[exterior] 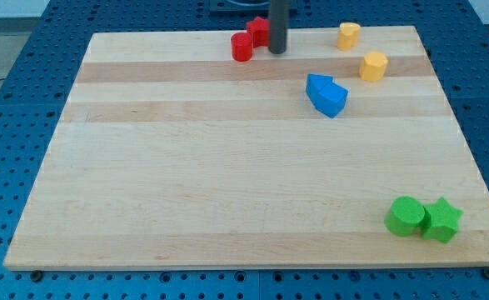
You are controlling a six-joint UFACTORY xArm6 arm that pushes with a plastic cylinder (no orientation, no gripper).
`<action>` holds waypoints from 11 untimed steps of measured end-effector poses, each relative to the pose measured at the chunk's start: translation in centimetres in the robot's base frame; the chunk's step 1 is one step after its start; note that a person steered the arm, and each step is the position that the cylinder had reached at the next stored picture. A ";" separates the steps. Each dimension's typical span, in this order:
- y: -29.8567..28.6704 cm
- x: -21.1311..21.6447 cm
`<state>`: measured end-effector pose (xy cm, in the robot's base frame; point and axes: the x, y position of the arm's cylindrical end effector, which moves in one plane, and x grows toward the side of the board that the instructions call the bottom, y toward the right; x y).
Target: Move the red star above the red circle
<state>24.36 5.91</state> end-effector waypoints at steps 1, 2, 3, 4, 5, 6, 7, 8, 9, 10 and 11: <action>2.7 -0.7; 2.3 -2.6; 2.2 -4.7; 0.1 -4.7; -2.4 -4.7; -4.4 -4.7; -4.7 -4.7; -4.7 -4.7; -5.5 -4.7; -5.5 -4.7; -4.1 -4.3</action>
